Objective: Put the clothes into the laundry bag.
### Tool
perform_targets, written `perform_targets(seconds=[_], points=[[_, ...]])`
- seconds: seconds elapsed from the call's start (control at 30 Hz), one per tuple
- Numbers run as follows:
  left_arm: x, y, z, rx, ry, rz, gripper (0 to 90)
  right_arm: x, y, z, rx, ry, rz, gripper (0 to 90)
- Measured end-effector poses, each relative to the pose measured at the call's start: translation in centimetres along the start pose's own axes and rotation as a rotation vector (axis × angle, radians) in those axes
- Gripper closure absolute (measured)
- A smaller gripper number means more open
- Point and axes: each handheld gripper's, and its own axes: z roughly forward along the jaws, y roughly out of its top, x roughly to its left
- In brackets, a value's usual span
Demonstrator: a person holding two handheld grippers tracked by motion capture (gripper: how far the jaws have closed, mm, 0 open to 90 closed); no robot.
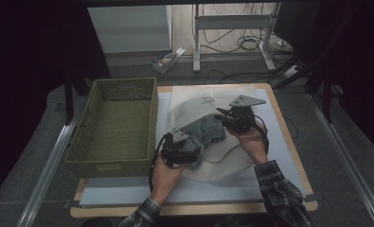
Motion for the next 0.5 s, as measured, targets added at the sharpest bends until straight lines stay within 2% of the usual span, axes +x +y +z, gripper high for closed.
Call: perform_targets(seconds=[0.27, 0.4, 0.5], points=[[-0.7, -1.6, -0.3, 0.018, 0.0, 0.013, 22.1, 0.1, 0.0, 0.0, 0.0, -0.001, -0.003, 76.0], [-0.8, -2.3, -0.2, 0.022, -0.005, 0.006, 22.9, 0.1, 0.0, 0.0, -0.001, 0.0, -0.004, 76.0], [-1.1, -2.9, 0.2, 0.044, -0.012, 0.014, 24.7, 0.1, 0.0, 0.0, -0.001, 0.0, -0.005, 76.0]])
